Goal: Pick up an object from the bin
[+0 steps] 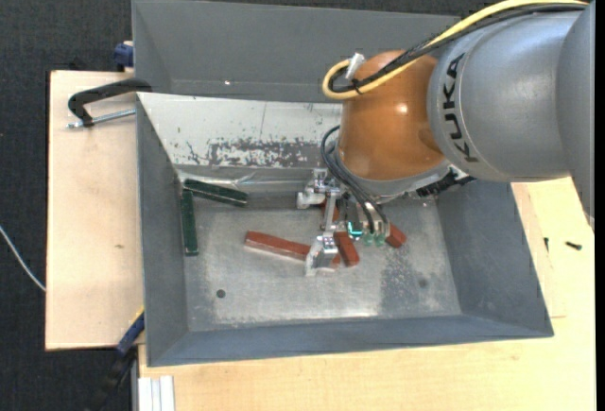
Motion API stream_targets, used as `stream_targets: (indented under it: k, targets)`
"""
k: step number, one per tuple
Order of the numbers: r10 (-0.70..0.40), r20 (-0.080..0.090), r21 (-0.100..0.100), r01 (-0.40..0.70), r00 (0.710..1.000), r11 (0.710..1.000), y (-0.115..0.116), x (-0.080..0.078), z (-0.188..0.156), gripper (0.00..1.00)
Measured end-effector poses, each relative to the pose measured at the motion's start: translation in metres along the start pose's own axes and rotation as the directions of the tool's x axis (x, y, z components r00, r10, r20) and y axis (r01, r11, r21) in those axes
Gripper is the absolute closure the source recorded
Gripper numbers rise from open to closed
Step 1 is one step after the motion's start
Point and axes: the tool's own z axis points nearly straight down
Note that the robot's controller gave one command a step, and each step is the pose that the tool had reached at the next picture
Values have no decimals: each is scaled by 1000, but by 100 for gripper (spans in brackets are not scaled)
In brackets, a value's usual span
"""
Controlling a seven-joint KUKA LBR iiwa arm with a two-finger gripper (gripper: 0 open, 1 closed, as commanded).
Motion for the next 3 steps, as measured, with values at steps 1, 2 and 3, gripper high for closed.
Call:
stream_targets:
  k: [1, 2, 3]
  targets:
    - [1, 7, -1, -1, 1000, 1000, 0, -1, -4, 0]
    - [14, -2, -2, -14, 1000, 1000, 11, -2, 67, 100]
    - [14, -2, -2, -14, 1000, 1000, 11, -2, 67, 100]
